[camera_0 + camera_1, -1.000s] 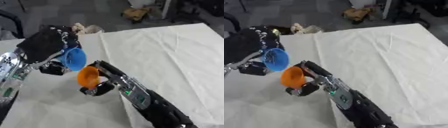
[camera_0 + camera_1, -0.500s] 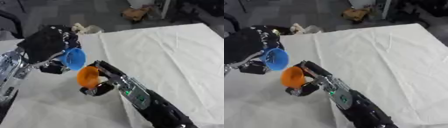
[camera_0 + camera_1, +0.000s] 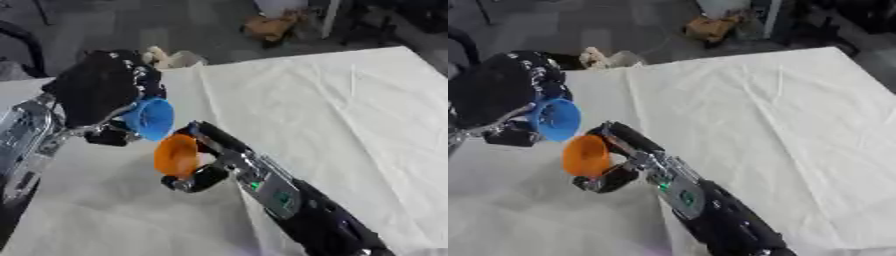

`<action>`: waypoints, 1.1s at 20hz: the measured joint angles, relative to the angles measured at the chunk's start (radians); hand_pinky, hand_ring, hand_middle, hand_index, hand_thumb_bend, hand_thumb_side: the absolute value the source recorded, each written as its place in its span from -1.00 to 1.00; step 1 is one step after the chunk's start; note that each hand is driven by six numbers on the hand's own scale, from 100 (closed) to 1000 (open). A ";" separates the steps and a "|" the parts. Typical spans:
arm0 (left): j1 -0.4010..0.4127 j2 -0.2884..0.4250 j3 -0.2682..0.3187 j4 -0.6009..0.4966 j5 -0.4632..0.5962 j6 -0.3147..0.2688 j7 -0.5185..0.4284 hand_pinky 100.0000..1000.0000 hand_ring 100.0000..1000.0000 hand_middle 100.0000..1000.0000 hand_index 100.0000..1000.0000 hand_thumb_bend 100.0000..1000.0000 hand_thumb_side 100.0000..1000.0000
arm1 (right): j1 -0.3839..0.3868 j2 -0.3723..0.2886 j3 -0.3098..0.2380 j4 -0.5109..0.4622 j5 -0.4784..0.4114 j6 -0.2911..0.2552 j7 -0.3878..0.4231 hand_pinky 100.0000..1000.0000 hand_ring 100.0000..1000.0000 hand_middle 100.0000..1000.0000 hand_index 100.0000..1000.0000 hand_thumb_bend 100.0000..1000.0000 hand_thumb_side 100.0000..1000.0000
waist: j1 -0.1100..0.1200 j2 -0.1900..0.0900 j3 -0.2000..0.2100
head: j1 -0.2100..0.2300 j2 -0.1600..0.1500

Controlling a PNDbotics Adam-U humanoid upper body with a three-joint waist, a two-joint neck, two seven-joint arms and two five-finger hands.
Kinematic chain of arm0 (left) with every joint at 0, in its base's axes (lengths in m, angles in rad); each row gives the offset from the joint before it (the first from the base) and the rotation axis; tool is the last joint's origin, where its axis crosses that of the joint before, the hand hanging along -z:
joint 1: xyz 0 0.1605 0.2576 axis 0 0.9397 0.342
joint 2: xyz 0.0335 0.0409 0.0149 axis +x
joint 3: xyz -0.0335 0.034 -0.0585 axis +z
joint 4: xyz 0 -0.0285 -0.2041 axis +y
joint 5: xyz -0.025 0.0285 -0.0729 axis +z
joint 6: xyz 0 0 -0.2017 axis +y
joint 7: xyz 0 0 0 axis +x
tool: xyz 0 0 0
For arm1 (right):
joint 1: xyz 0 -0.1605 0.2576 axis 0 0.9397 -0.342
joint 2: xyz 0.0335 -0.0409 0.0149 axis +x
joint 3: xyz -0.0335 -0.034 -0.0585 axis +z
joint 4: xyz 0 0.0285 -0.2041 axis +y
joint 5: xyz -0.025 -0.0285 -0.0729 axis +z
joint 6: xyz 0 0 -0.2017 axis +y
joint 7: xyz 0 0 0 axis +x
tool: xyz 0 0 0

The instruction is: Pour the contents of one cup into another cup.

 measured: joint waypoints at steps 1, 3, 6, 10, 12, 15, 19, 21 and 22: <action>-0.001 0.000 0.000 0.000 -0.008 -0.001 0.001 0.26 -0.29 -0.99 -0.34 -0.45 -1.00 | 0.000 0.000 0.000 0.000 0.000 0.000 0.000 0.37 0.26 -0.88 -0.77 -1.00 -0.90 | 0.000 0.000 0.000 | 0.000 0.000; -0.005 0.000 -0.001 0.000 -0.022 -0.005 0.005 0.26 -0.29 -0.99 -0.34 -0.44 -1.00 | 0.000 0.000 0.000 -0.001 0.000 0.001 0.001 0.37 0.26 -0.88 -0.77 -1.00 -0.91 | 0.000 0.000 0.000 | 0.000 0.000; -0.007 0.000 -0.004 0.000 -0.044 -0.008 0.012 0.27 -0.29 -0.98 -0.34 -0.42 -1.00 | 0.000 0.000 0.000 -0.002 0.000 0.002 0.002 0.37 0.26 -0.88 -0.77 -1.00 -0.91 | 0.000 0.000 0.000 | -0.002 0.000; -0.008 0.000 -0.006 0.000 -0.072 -0.014 0.019 0.27 -0.29 -0.98 -0.34 -0.40 -1.00 | 0.000 0.000 0.000 -0.002 -0.001 0.002 0.002 0.37 0.26 -0.88 -0.77 -1.00 -0.91 | 0.001 -0.001 0.000 | -0.004 0.000; -0.008 0.000 -0.006 0.000 -0.082 -0.016 0.023 0.27 -0.29 -0.98 -0.34 -0.39 -1.00 | 0.000 0.000 0.000 -0.002 -0.001 0.002 0.002 0.37 0.26 -0.88 -0.77 -1.00 -0.91 | 0.001 -0.001 0.000 | -0.004 0.000; -0.009 0.000 -0.007 0.000 -0.103 -0.021 0.028 0.28 -0.29 -0.98 -0.34 -0.38 -1.00 | 0.000 0.000 0.000 -0.002 -0.001 0.002 0.002 0.37 0.26 -0.87 -0.77 -1.00 -0.92 | 0.001 -0.001 0.000 | -0.004 0.000; -0.012 0.000 -0.009 -0.001 -0.128 -0.027 0.035 0.28 -0.29 -0.98 -0.34 -0.35 -1.00 | 0.000 0.000 0.000 -0.002 -0.001 0.002 0.002 0.37 0.26 -0.87 -0.77 -1.00 -0.91 | 0.001 -0.001 0.000 | -0.005 0.000; -0.013 0.000 -0.012 -0.001 -0.137 -0.031 0.038 0.28 -0.29 -0.97 -0.34 -0.32 -1.00 | 0.000 0.000 0.000 -0.002 -0.001 0.002 0.002 0.38 0.26 -0.87 -0.77 -1.00 -0.91 | 0.001 -0.001 0.000 | -0.005 0.000; -0.015 0.000 -0.013 -0.002 -0.142 -0.033 0.040 0.29 -0.28 -0.97 -0.34 -0.31 -1.00 | 0.000 0.000 0.000 -0.002 -0.001 0.002 0.002 0.37 0.26 -0.87 -0.77 -1.00 -0.91 | 0.001 -0.001 0.000 | -0.005 0.000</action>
